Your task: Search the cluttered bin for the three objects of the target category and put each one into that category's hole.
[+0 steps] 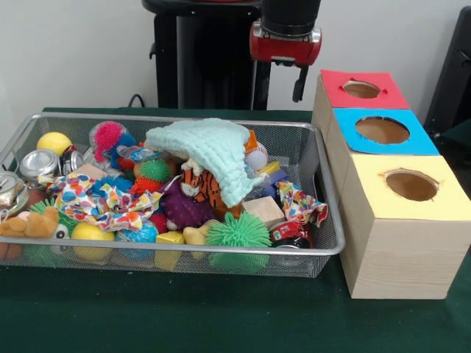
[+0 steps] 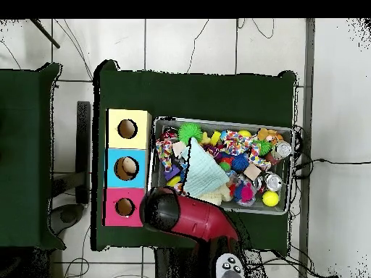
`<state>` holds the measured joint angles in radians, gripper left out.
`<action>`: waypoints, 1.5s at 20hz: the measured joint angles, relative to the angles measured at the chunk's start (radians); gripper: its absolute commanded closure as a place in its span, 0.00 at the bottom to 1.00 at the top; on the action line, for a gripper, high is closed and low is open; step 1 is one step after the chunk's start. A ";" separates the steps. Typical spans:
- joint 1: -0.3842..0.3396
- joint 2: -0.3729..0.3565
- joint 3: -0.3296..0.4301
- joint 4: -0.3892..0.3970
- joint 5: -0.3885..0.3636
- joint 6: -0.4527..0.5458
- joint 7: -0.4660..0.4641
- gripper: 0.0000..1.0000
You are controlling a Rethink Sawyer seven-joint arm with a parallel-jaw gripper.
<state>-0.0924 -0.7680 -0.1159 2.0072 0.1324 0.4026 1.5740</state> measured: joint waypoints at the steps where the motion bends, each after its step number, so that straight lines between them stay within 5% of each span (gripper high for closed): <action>1: -0.001 0.010 -0.005 -0.011 0.007 0.000 0.000 0.00; 19: -0.052 0.237 -0.026 -0.194 0.132 -0.130 0.000 0.00; 30: -0.066 0.237 -0.030 -0.221 0.168 -0.158 0.000 0.00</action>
<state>-0.1581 -0.5315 -0.1455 1.7866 0.3006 0.2448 1.5740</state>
